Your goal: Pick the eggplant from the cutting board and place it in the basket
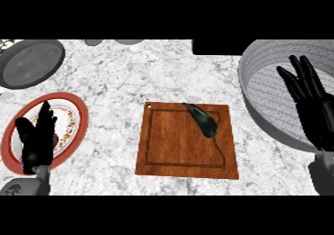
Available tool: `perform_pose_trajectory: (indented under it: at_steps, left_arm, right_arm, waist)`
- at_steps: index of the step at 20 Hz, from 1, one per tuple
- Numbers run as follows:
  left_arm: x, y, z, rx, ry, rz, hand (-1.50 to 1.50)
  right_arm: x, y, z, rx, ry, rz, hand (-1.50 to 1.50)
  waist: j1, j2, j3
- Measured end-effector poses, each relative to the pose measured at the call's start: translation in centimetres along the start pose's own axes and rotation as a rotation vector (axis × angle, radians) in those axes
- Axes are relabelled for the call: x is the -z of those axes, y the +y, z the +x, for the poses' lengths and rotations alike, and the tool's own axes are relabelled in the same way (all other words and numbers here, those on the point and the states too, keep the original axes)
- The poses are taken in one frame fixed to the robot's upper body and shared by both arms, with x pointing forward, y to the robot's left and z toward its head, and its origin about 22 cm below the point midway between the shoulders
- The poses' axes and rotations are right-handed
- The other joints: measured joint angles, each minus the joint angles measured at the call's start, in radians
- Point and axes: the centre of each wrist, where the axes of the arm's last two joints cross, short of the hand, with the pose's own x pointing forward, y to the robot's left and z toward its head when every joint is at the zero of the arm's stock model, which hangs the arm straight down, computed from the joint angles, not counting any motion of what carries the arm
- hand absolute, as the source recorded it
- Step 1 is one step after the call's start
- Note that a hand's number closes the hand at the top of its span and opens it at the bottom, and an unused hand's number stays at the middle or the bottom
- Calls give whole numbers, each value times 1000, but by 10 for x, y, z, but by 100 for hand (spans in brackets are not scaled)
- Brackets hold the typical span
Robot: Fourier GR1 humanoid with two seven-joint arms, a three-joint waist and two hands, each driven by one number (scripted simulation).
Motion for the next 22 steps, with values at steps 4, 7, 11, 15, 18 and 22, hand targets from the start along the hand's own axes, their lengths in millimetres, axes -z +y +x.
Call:
perform_pose_trajectory:
  at_steps: [4,7,11,15,18,22]
  left_arm:
    - [-6,-16,20,-40,-125,-80,0]
    - [-16,-35,42,-92,-254,-210,0]
    - [-33,-51,51,-142,-325,-313,0]
    - [-35,-53,54,-169,-349,-335,0]
    - [-38,-53,53,-175,-352,-345,0]
    - [-40,-51,50,-176,-346,-343,0]
  right_arm:
    - [21,16,-3,-20,90,42,150]
    - [35,35,-2,-75,163,156,150]
    - [33,107,-15,-140,213,349,-150]
    - [32,173,-17,-257,271,278,-150]
    - [45,185,-14,-448,324,187,-150]
    - [75,182,5,-739,403,96,-150]
  waist:
    - [-1,-1,1]
    - [18,-2,-1]
    - [29,-3,-2]
    - [15,-4,-3]
    - [7,-8,-5]
    - [-3,-16,-7]
